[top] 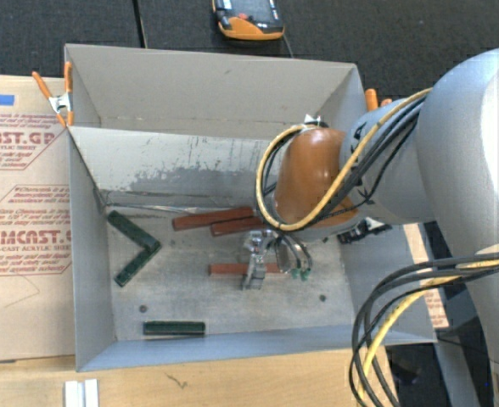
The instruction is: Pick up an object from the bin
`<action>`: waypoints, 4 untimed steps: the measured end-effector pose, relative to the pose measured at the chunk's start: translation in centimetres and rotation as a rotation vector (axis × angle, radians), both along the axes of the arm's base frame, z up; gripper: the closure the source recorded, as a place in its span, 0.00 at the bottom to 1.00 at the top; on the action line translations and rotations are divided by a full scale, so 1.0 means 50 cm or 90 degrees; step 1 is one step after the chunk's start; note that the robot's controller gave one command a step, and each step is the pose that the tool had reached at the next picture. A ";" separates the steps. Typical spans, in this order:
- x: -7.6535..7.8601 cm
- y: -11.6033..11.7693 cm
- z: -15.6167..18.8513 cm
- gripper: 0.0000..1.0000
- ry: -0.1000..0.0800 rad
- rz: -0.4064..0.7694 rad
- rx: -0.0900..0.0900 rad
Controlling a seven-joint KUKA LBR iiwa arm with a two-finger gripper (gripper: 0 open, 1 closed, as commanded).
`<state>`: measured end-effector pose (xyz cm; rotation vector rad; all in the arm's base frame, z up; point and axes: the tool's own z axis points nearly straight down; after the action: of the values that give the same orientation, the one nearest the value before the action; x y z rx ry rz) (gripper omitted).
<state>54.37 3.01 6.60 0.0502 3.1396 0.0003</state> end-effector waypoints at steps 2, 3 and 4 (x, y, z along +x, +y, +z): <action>-0.002 0.000 0.006 1.00 0.001 0.000 0.000; -0.007 0.000 0.045 1.00 0.006 0.000 0.000; -0.004 0.001 0.088 1.00 0.002 0.000 0.000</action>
Offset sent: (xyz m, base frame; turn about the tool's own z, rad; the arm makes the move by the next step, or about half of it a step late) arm 0.0001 0.0001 0.1142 0.0000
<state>54.19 3.05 10.98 0.0506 3.1428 0.0011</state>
